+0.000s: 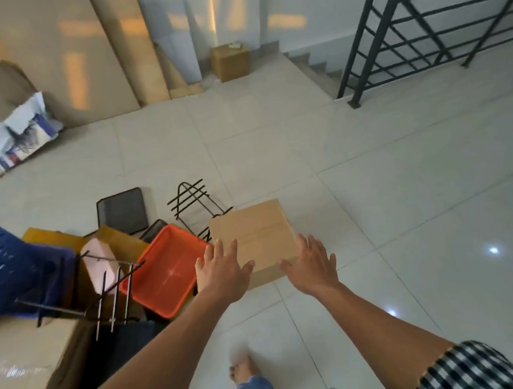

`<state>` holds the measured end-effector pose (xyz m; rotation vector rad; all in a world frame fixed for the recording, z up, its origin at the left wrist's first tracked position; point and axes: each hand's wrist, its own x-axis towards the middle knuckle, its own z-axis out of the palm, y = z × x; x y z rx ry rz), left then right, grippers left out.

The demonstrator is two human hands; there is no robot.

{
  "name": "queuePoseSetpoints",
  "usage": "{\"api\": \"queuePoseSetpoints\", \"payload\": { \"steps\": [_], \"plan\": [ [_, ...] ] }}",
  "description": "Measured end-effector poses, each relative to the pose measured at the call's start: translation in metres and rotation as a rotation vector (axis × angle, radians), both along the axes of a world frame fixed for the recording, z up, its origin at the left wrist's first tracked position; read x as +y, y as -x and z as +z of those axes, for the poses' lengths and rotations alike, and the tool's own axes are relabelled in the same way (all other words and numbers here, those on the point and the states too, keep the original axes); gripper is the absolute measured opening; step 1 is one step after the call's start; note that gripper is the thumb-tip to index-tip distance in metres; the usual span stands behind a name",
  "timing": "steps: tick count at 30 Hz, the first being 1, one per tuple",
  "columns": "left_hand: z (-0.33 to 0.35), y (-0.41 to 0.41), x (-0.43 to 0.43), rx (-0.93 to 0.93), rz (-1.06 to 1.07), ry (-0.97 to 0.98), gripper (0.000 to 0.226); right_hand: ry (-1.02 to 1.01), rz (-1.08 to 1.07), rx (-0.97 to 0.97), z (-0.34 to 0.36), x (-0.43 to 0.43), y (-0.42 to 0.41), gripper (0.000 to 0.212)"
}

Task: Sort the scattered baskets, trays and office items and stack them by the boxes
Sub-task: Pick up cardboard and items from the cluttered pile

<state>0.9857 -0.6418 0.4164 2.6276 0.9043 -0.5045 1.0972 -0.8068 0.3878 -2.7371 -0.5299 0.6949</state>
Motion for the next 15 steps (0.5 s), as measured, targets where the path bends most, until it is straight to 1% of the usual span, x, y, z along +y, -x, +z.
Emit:
{"api": "queuePoseSetpoints", "payload": {
  "steps": [8,15],
  "plan": [
    [-0.006,-0.075,0.043,0.032,-0.017,0.032,0.075,0.026,-0.02,0.012,-0.001,0.042,-0.073,0.088],
    [-0.019,-0.147,0.075,0.024,0.109,-0.003,0.076,0.027,0.118,0.028,-0.012,0.083,-0.17,0.089]
  ]
}}
